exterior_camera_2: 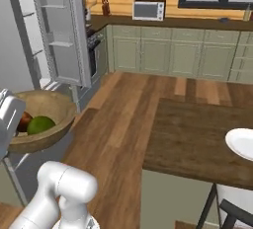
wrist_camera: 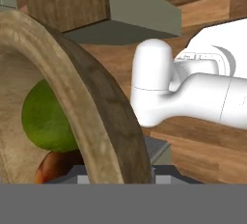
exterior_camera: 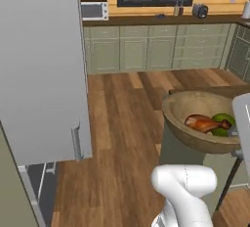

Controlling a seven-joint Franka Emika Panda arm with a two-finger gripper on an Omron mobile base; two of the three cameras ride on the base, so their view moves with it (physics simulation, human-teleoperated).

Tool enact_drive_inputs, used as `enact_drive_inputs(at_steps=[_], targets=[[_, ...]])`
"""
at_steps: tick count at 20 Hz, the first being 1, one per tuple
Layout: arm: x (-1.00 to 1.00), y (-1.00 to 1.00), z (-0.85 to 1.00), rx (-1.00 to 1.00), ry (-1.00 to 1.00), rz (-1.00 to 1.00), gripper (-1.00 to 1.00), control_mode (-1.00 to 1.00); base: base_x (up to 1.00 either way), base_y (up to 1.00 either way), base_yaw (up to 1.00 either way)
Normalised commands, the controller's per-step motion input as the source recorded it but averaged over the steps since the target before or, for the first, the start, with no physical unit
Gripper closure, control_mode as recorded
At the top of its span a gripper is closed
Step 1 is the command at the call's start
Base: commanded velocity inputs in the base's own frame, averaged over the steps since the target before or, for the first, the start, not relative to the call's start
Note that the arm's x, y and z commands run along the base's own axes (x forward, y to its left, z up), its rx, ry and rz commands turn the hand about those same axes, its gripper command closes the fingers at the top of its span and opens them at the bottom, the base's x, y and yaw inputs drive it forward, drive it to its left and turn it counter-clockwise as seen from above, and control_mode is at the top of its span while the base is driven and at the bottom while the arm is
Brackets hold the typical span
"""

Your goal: Pick the chicken drumstick and lime from their plates and place them in the bowl. Then put the bowl in the fridge.

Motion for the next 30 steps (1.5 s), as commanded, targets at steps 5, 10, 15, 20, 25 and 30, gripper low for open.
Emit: enact_drive_inputs(at_steps=[5, 10, 15, 20, 25, 30], targets=[[0.00, 0.00, 0.00, 0.00, 0.00, 0.00, 1.00, 1.00, 1.00, 0.02, -0.04], [0.00, 0.00, 0.00, 0.00, 0.00, 0.00, 1.00, 1.00, 1.00, 0.00, -0.03], [0.00, 0.00, 0.00, 0.00, 0.00, 0.00, 1.00, 1.00, 0.93, -0.15, 0.00], [0.00, 0.00, 0.00, 0.00, 0.00, 0.00, 1.00, 1.00, 0.55, -0.46, 0.01], [0.00, 0.00, 0.00, 0.00, 0.00, 0.00, 1.00, 1.00, 0.79, -0.19, 0.29], [0.00, 0.00, 0.00, 0.00, 0.00, 0.00, 1.00, 1.00, 1.00, 0.21, 0.38]])
